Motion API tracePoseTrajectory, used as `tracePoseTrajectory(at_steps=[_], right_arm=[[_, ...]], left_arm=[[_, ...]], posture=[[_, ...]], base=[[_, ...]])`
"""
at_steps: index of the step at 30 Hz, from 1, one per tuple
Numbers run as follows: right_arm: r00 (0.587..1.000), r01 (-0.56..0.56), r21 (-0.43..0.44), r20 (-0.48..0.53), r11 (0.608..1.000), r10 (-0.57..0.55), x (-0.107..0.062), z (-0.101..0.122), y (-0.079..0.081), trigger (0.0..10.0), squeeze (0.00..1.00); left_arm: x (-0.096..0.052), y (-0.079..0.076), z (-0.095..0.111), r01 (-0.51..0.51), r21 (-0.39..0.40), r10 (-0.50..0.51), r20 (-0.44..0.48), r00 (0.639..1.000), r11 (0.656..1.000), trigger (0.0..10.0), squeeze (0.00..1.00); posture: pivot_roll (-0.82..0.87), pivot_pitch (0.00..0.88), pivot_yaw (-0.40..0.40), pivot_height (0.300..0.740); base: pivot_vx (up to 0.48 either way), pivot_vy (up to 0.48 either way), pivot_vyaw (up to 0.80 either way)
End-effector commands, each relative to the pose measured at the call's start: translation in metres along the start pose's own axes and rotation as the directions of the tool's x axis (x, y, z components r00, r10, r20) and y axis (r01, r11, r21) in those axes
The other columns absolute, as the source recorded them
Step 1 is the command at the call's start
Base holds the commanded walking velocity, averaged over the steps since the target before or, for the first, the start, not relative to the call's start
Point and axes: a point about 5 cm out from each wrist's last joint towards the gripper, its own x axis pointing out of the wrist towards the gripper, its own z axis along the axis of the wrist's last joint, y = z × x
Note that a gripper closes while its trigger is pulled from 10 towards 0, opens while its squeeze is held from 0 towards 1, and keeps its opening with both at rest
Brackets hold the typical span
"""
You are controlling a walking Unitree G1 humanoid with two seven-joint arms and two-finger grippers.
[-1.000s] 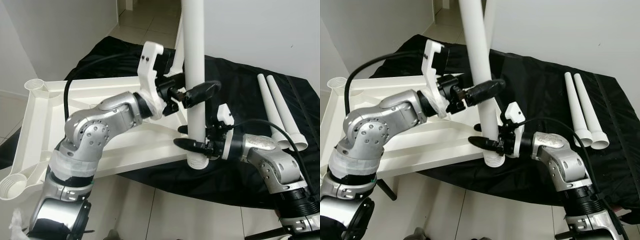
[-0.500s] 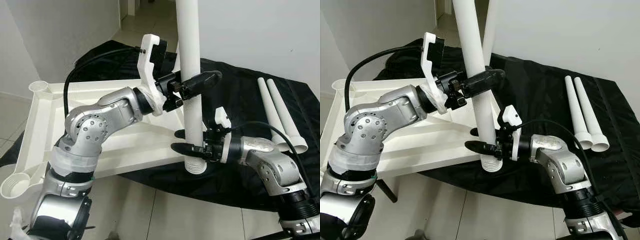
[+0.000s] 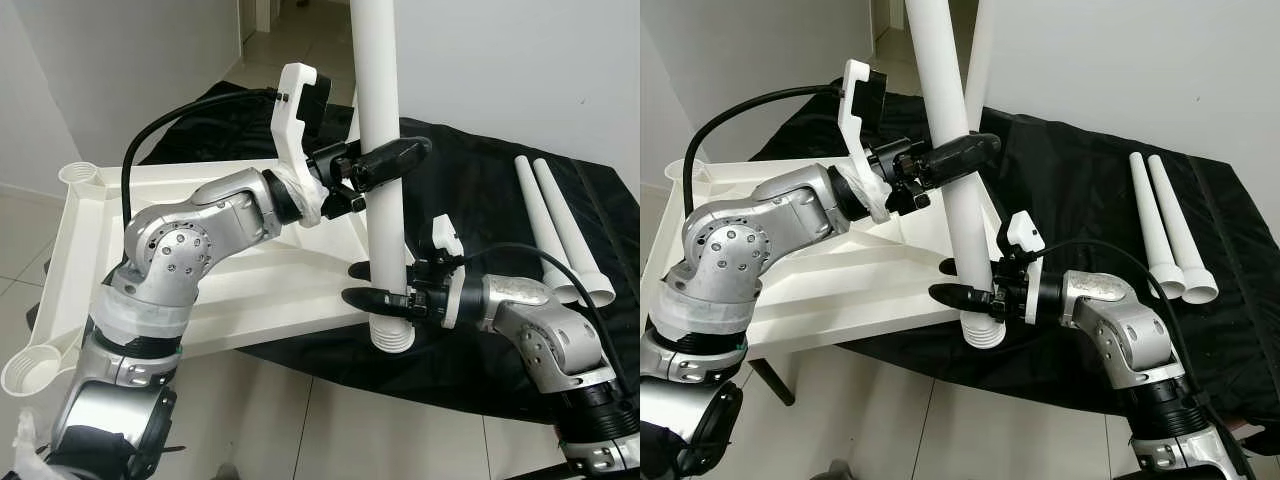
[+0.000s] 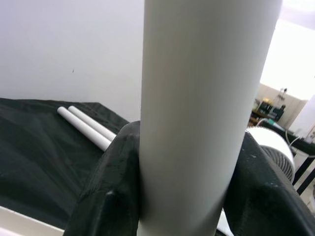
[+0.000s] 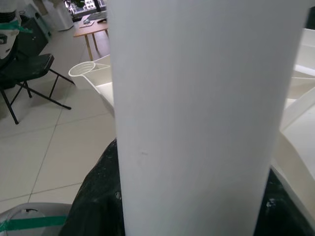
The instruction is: Building children table
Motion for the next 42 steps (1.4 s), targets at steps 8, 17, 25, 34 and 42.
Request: tracePoseTrajectory(at_steps=[8, 17, 25, 34, 42], right_arm=[[0.984, 0.160, -0.031, 0.085, 0.987, -0.157, -0.007, 0.014, -0.011, 10.0, 1.00], [0.949, 0.293, -0.045, 0.138, 0.955, -0.285, 0.005, 0.021, -0.021, 10.0, 0.88], [0.886, 0.444, -0.041, 0.170, 0.895, -0.432, 0.033, 0.022, -0.028, 10.0, 0.00], [0.710, 0.698, -0.034, 0.163, 0.715, -0.685, 0.062, 0.023, -0.044, 10.0, 0.00], [0.642, 0.760, -0.005, 0.166, 0.650, -0.748, 0.067, 0.025, -0.049, 10.0, 0.00]], left_arm=[[0.010, 0.005, 0.005, 0.054, 0.055, -0.047, -0.118, 0.992, 0.997, 10.0, 0.00], [0.023, 0.029, 0.018, -0.186, 0.076, 0.193, -0.094, 0.977, 0.980, 10.0, 0.00], [0.033, 0.038, 0.035, -0.338, 0.133, 0.343, -0.020, 0.939, 0.932, 10.0, 0.00], [0.050, 0.029, 0.056, -0.430, 0.178, 0.420, 0.095, 0.903, 0.885, 10.0, 0.00], [0.056, 0.025, 0.055, -0.430, 0.172, 0.419, 0.098, 0.903, 0.886, 10.0, 0.00]], posture=[[0.03, 0.026, -0.085, 0.740], [0.05, 0.017, -0.081, 0.740], [0.05, 0.006, -0.072, 0.740], [0.04, 0.000, -0.068, 0.740], [0.04, 0.000, -0.063, 0.740]], base=[[0.000, 0.000, 0.00], [0.000, 0.000, 0.00], [0.000, 0.000, 0.00], [0.000, 0.000, 0.00], [0.000, 0.000, 0.00]])
